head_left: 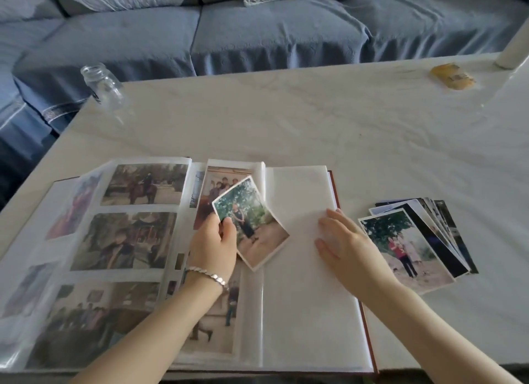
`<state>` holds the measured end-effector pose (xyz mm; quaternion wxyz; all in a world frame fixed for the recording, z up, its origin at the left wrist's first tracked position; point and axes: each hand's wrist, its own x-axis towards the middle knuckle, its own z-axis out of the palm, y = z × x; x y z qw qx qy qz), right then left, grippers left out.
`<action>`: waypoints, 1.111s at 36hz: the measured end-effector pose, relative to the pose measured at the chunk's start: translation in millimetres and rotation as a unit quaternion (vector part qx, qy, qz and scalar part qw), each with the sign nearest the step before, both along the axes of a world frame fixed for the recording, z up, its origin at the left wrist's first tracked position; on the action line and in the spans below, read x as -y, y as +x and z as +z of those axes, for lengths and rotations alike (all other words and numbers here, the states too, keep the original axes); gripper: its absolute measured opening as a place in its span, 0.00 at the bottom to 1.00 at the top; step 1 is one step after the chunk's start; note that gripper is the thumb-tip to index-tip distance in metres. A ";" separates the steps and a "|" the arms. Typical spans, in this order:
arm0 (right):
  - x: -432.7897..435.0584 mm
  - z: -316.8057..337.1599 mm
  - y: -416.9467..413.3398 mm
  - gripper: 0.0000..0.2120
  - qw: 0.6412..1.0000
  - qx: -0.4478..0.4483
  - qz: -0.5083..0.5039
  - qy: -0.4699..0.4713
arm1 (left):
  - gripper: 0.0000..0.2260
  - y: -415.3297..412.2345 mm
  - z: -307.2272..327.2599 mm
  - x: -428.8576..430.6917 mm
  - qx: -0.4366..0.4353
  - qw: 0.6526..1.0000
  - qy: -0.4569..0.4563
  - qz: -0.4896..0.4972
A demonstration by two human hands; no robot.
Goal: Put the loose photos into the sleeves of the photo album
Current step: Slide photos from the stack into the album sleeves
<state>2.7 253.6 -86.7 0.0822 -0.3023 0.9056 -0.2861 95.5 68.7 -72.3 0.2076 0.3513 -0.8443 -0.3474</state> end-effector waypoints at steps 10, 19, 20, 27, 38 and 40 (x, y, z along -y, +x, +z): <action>40.3 -0.5 8.8 0.13 0.998 0.020 -0.025 -0.047 | 0.16 -9.9 17.9 20.7 0.016 0.998 -0.004 0.059; 70.8 25.8 22.0 0.29 0.920 0.324 -0.053 -0.215 | 0.17 0.8 38.7 37.2 0.013 0.996 0.078 -0.048; 73.9 28.1 20.9 0.23 0.921 0.315 -0.048 -0.226 | 0.17 2.0 41.3 35.3 0.022 0.994 0.080 -0.076; 68.9 32.1 12.0 0.07 0.899 0.362 -0.096 -0.226 | 0.19 4.9 45.0 31.9 0.102 0.991 0.072 -0.056; 57.7 18.3 15.9 0.13 0.877 0.419 -0.123 -0.202 | 0.28 -1.6 35.0 29.4 0.182 0.968 0.176 0.003; 58.9 17.8 17.5 0.13 0.877 0.419 -0.118 -0.202 | 0.25 -1.8 34.7 27.6 0.185 0.968 0.172 0.003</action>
